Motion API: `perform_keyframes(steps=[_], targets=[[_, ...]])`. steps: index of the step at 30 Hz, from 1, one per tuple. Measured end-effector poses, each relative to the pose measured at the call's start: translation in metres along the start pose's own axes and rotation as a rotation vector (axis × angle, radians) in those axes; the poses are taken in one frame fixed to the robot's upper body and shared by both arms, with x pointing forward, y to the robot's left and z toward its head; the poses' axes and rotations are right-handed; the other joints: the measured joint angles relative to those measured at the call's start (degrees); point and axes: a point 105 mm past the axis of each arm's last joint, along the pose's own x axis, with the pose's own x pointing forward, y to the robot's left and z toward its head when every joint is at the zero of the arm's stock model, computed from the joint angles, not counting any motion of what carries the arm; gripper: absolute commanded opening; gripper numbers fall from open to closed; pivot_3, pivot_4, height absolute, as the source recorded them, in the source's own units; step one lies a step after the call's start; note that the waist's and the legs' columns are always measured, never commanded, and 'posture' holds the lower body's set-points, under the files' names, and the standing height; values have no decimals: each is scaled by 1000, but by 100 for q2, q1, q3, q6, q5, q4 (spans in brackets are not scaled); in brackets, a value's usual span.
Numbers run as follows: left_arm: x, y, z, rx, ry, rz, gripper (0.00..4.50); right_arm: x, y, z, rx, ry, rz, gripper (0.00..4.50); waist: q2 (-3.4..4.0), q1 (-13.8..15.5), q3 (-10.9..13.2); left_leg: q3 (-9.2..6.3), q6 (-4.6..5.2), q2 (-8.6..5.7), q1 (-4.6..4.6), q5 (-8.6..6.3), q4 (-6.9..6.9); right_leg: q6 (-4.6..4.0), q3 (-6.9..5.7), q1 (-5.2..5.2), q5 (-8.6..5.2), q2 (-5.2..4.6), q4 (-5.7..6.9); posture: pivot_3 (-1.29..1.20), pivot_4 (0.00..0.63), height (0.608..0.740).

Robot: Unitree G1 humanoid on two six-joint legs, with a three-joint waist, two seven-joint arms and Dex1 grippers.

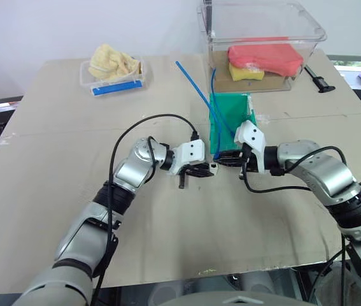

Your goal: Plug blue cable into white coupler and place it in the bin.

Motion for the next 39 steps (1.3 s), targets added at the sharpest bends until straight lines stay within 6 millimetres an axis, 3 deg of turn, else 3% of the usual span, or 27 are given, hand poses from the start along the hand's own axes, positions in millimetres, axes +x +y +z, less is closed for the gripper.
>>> perform_keyframes(steps=[20,26,39], targets=[[1,-4,-3,15,2,-5,283,-3,-2,-6,-75,82,104,0,-1,4,-6,-7,1,-5,6,-1,33,13,1,15,14,-1,11,0,150,740],[0,-5,-5,13,-2,5,283,4,-5,-5,-98,86,111,0,-4,-4,-13,-8,1,-5,12,-1,33,12,2,18,14,-1,14,0,150,740],[1,-9,-5,16,-9,0,283,5,2,-10,-100,122,169,0,-5,-5,-20,-6,1,-5,14,-1,34,10,3,19,15,-1,14,0,150,740]])
